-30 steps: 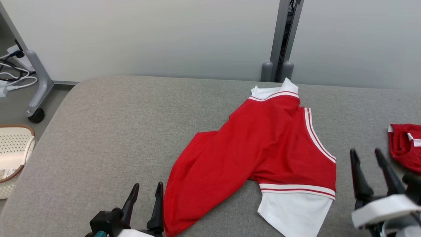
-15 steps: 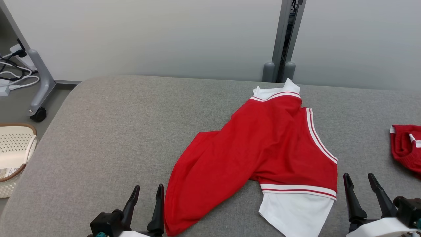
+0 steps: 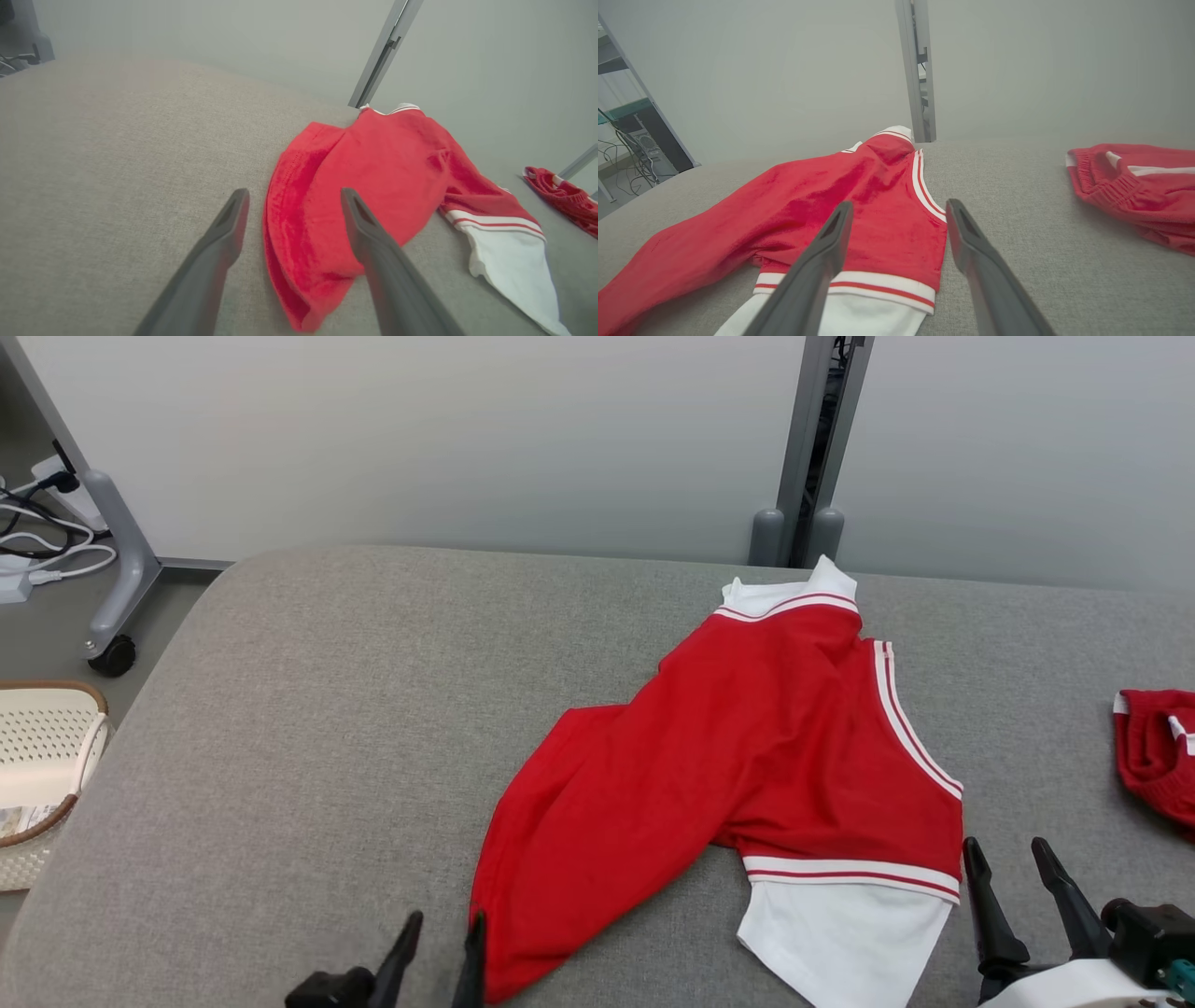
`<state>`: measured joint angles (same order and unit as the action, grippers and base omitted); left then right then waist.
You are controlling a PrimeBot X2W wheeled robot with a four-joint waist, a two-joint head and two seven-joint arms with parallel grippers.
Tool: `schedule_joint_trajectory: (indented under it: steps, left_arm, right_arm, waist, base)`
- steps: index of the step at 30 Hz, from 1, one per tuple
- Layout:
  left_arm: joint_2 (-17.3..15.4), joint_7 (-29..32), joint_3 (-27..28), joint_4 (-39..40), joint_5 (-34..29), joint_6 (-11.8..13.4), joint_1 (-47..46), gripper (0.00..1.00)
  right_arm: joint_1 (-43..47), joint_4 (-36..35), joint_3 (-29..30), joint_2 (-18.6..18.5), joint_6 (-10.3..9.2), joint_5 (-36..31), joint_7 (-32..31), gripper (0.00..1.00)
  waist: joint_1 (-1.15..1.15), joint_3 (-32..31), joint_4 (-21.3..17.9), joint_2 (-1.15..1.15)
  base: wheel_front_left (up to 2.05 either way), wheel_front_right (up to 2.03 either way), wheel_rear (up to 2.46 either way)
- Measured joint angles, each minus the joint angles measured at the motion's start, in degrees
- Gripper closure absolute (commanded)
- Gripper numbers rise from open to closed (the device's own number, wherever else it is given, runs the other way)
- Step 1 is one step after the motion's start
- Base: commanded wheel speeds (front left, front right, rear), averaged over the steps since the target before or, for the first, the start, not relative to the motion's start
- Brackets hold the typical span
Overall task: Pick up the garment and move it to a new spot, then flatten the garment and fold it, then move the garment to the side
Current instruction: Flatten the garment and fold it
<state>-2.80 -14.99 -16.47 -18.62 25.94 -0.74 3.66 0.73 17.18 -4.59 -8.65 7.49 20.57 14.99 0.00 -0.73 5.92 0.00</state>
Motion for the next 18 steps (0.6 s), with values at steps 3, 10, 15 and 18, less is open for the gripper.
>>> schedule_joint_trajectory:
  steps: [3,10,15,18]
  left_arm:
    - [0.0,0.0,-2.1,-3.1,0.2,-2.1,0.1,0.00]
    - [0.0,0.0,-5.8,-13.3,3.1,-4.3,-0.4,0.00]
    - [0.0,0.0,-7.7,-16.2,8.5,-5.3,-1.7,0.00]
    - [0.0,0.0,-9.6,-16.4,13.7,-6.0,-2.4,0.00]
  right_arm:
    - [0.0,0.5,0.1,0.1,0.00,0.0,0.0,0.00]
    - [-0.2,1.6,-0.5,0.5,0.00,0.1,0.0,0.00]
    - [-0.3,2.1,-0.9,0.6,0.00,0.3,0.0,0.00]
    - [-0.5,2.3,-1.1,0.6,0.00,0.3,0.0,0.00]
  waist:
    - [0.00,0.2,0.2,0.00]
    - [0.00,0.9,0.4,0.00]
    - [0.00,1.2,0.4,0.00]
    - [0.00,1.2,0.3,0.00]
  base:
    - [0.00,0.00,0.00]
    - [0.00,0.00,0.00]
    - [0.00,0.00,0.00]
    - [0.00,0.00,0.00]
